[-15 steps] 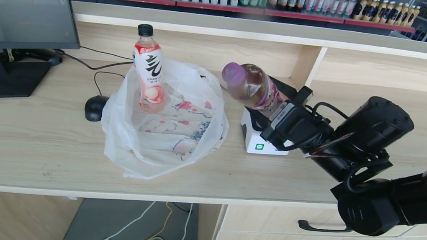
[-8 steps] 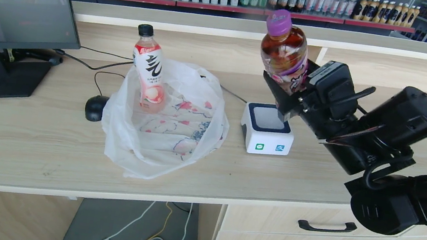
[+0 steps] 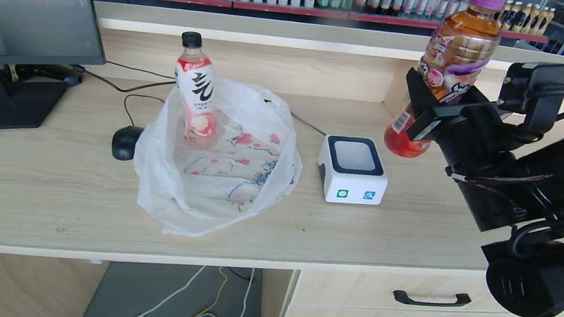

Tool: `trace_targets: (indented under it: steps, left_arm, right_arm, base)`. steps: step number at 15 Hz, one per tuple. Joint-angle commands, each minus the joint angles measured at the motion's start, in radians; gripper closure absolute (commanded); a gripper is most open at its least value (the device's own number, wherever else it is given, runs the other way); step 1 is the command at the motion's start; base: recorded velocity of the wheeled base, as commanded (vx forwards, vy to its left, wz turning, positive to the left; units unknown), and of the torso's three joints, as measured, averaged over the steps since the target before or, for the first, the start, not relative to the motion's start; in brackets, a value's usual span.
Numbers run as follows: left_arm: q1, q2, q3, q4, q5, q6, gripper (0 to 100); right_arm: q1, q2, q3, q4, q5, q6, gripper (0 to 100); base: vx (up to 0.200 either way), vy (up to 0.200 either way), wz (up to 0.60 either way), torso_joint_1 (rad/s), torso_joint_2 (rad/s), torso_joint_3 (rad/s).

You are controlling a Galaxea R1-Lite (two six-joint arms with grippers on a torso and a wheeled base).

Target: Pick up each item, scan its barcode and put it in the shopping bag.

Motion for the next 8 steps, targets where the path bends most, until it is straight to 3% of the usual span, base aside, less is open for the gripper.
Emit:
trace_targets:
  steps: [1,8]
  left_arm:
    - [0.0,0.0,0.0,0.0,0.0,-0.001,0]
    - [0.0,0.0,0.0,0.0,0.0,-0.001,0]
  right_arm:
    - [-0.037,-0.016,0.025,-0.006,-0.019,0.03,100]
    - [-0.065,-0.037,0.047,-0.006,-0.021,0.13,100]
  base:
    - [0.0,0.0,0.0,0.0,0.0,0.0]
    - [0.0,0.0,0.0,0.0,0.0,0.0]
